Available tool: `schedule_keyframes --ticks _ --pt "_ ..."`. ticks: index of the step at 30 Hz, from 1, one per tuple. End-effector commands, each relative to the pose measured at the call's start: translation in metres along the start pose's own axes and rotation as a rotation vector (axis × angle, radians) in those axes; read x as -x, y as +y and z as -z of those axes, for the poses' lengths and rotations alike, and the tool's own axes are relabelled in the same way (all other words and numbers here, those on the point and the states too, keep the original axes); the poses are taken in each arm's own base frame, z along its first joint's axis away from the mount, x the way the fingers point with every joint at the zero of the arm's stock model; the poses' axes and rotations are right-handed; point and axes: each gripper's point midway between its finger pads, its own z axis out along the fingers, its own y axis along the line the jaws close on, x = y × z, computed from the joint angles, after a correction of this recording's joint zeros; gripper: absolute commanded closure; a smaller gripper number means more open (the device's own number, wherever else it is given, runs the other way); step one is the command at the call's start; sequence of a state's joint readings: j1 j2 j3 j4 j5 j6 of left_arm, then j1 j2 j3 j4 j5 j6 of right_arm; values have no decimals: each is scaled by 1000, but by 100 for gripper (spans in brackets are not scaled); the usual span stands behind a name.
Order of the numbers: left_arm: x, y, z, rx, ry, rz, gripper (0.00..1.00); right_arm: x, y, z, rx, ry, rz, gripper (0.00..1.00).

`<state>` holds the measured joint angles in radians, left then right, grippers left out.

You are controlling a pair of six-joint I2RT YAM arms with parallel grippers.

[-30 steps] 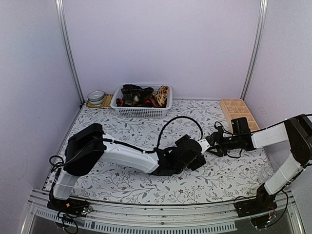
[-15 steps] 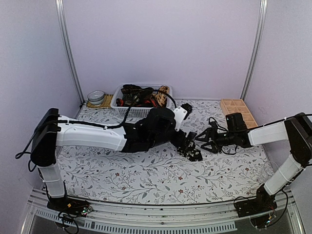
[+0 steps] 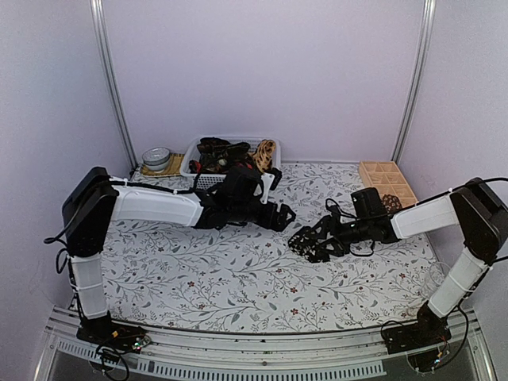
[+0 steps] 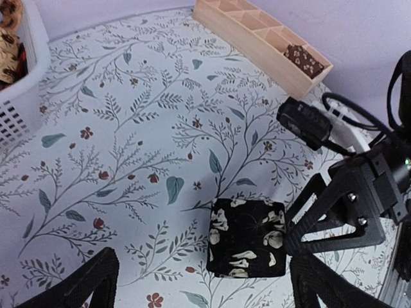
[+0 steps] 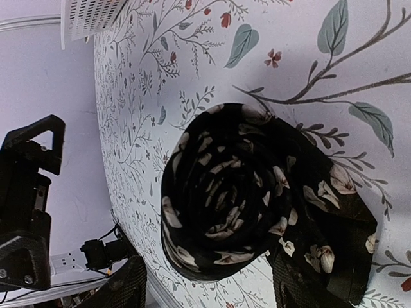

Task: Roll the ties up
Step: Roll the tie at the center of the board.

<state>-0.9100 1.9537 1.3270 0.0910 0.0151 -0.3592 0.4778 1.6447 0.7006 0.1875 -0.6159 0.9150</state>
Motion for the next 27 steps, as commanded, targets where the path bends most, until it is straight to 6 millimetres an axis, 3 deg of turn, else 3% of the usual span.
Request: schedule_keyframes --ticks 1,11,20,27 --pt "-28 -6 -20 -90 87 56 8 4 -8 -13 -29 -1 -16 35" --pt "-47 -2 -39 -185 141 141 8 5 -8 -24 -29 12 -27 43" --pt "-41 -1 -34 -248 131 161 7 5 -25 -29 -85 7 -23 56" --pt "-45 0 -38 -334 165 201 7 4 -33 -29 -110 11 -19 59"
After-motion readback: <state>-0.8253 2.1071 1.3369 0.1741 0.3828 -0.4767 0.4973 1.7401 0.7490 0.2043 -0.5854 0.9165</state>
